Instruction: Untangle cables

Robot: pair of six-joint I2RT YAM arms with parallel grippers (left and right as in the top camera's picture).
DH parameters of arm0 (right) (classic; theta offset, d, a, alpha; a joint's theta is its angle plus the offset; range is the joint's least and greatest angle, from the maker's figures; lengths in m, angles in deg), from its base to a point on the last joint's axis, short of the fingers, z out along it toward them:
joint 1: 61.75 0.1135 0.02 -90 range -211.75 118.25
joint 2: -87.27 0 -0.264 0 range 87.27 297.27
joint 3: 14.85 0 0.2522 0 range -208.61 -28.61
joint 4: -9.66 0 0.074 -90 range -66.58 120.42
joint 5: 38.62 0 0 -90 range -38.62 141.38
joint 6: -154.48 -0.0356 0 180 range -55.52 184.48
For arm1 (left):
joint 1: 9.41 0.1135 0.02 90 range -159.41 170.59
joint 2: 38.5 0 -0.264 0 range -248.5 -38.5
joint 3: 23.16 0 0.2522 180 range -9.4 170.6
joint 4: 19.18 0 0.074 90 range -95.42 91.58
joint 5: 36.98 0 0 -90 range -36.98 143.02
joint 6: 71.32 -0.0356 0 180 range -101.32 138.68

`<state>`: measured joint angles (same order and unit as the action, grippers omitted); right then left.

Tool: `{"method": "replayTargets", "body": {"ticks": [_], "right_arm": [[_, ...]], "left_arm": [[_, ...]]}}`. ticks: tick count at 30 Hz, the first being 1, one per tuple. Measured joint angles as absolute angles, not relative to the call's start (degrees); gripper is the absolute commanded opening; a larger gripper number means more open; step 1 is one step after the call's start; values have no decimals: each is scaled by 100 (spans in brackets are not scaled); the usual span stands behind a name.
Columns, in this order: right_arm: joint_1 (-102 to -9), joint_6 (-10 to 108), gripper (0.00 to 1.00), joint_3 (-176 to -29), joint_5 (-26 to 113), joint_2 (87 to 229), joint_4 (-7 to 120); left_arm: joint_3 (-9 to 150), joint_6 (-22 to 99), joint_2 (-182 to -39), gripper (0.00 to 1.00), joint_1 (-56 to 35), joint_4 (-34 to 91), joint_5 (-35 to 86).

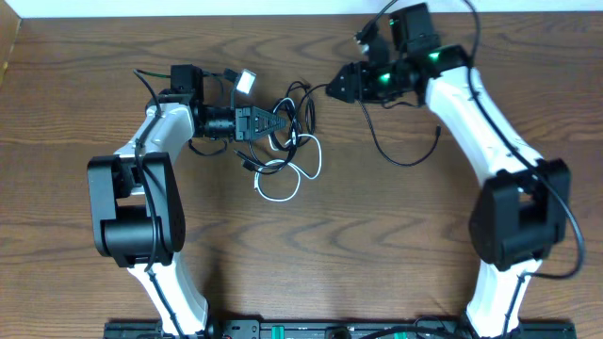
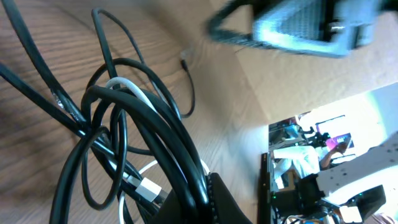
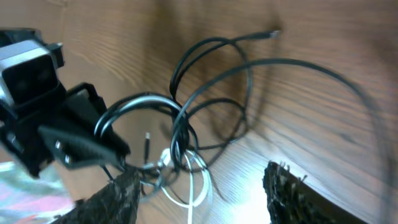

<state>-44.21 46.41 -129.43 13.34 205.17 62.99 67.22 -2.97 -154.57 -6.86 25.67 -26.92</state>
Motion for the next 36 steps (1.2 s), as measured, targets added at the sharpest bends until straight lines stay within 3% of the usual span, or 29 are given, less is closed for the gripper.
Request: {"method": "replayTargets", "body": {"ticks": [8,17,18,19,20,36], "right_arm": [[-4211,3339,57,-12941,1065,21256,4957],[-4152,2272,54,-12941,1522,21630,4605],[-4145,2217,41,-12941,1546,21658,4579],[-4139,2158,14,-12941,1565,21671,4542],[-4128,2099,1,-12941,1598,21691,4483],[-4760,2764,1,-12934,171,21254,4089]], "left_arm": [[6722,-417,-15457,7,-688,2570,-3098],[6722,-428,-15457,7,-763,2565,-3225],[6722,-428,-15457,7,-793,2565,-3223],[6722,-428,-15457,8,-822,2565,-3223],[6722,-428,-15457,7,-852,2559,-3225],[6722,-432,-15457,7,-865,2541,-3081]]}}
